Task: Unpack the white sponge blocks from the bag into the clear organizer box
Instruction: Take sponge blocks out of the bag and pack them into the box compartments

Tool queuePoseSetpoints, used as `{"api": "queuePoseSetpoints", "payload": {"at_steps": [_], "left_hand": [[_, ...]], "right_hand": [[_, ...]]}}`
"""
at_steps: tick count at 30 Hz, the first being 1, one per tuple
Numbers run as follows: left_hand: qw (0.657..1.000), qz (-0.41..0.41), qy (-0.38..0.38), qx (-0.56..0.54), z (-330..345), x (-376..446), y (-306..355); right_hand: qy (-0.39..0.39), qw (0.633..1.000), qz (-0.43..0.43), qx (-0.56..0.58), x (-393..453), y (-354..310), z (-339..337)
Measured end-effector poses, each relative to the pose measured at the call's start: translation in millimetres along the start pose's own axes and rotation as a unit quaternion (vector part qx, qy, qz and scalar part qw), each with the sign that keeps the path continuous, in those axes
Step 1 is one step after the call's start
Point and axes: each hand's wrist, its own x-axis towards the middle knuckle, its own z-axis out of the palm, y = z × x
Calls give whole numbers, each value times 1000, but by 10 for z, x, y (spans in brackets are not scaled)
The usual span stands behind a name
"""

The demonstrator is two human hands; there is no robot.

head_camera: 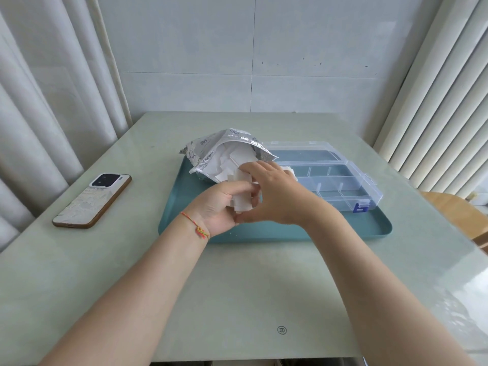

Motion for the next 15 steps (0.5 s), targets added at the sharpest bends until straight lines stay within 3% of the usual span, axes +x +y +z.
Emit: {"api": "queuePoseSetpoints", "payload": {"at_steps": [3, 8, 11, 15], "left_hand": [[1000, -6, 27, -2, -27, 26, -17], [999, 17, -21, -20, 17, 12, -16], [1000, -6, 7, -1, -2, 25, -22], [999, -16, 49, -18, -16, 54, -29]], "right_hand": [[23, 999, -14, 24, -11, -35, 8], [28, 999, -25, 33, -3, -48, 6], [56, 997, -25, 56, 5, -62, -6], [29, 998, -26, 52, -15, -72, -9]]}}
